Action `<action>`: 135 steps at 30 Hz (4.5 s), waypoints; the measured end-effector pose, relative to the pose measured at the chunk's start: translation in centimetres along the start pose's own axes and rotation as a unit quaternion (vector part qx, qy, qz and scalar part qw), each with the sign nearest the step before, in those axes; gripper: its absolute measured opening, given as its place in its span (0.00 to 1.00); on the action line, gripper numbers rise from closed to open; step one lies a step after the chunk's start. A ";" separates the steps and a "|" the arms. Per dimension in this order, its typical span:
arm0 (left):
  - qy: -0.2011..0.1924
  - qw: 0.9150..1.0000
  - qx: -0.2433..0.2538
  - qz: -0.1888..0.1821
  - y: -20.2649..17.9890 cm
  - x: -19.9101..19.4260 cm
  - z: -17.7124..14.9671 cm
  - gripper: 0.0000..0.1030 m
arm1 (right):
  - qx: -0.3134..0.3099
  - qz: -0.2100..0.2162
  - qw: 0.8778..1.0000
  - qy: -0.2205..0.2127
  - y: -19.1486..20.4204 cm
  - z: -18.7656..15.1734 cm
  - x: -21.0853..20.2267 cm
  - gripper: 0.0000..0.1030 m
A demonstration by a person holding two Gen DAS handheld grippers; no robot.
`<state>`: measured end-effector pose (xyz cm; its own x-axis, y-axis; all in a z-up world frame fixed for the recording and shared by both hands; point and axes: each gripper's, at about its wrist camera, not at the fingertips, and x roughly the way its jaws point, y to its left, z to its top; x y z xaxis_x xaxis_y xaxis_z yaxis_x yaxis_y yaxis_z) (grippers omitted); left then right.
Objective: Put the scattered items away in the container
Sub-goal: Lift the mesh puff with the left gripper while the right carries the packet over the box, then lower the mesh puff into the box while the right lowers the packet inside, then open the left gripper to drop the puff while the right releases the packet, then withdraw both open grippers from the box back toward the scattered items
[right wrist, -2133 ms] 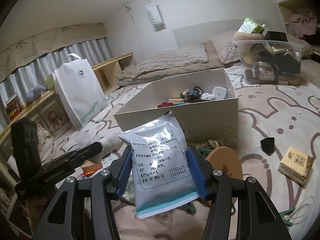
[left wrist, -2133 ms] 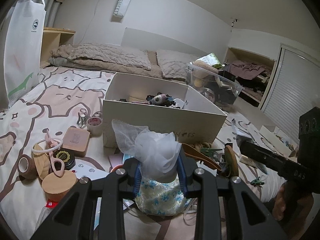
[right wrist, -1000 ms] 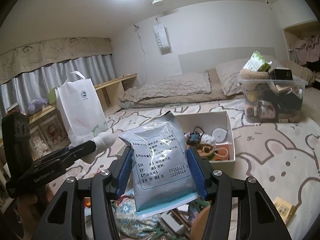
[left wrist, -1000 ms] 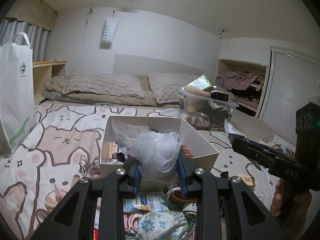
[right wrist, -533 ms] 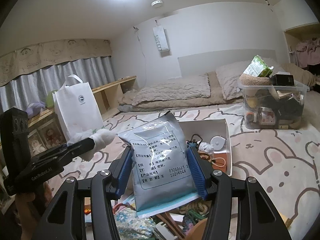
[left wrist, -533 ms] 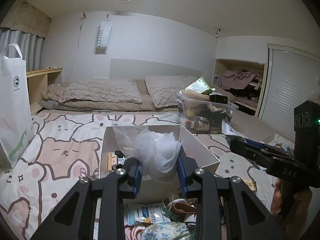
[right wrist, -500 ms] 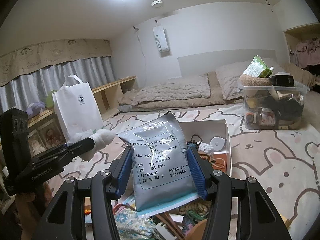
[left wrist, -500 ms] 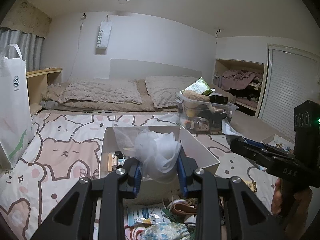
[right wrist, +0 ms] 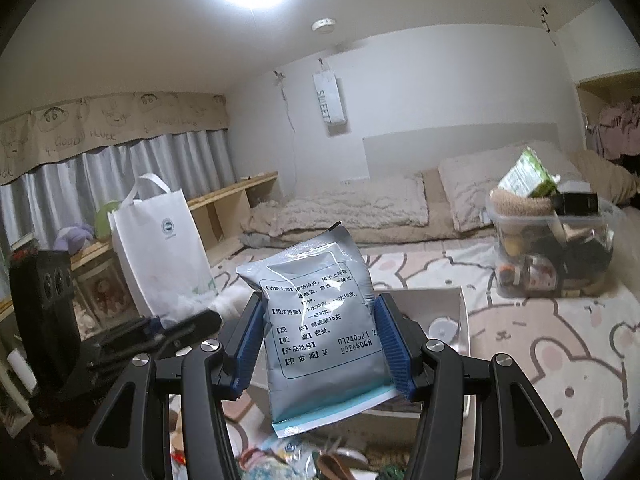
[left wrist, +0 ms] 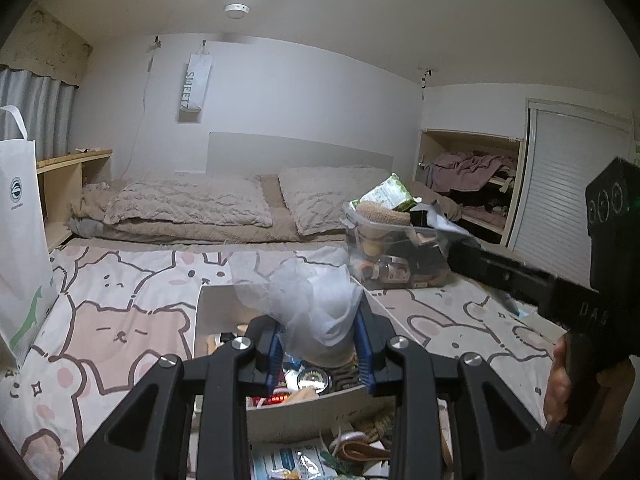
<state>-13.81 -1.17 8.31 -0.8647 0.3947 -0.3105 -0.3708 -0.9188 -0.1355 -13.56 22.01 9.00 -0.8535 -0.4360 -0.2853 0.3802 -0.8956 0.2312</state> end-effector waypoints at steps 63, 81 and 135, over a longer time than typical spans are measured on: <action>0.178 0.982 -0.062 0.014 6.6 18.2 -6.7 0.29 | 0.090 -0.095 0.969 0.210 -10.2 -7.7 16.4 0.87; 0.197 0.979 -0.046 -0.027 2.4 19.2 -7.6 0.29 | 0.084 -0.074 0.972 0.207 -9.5 -7.5 16.3 0.87; 0.143 0.986 -0.065 0.058 4.8 14.8 -5.1 1.00 | 0.043 -0.101 0.986 0.123 -8.9 -5.9 12.2 1.00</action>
<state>-26.66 0.24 -1.75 -0.7615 0.2882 -0.5806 -0.2124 -0.9572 -0.1966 -25.29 24.18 -2.01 -0.7925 -0.2667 -0.5484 0.1699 -0.9603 0.2214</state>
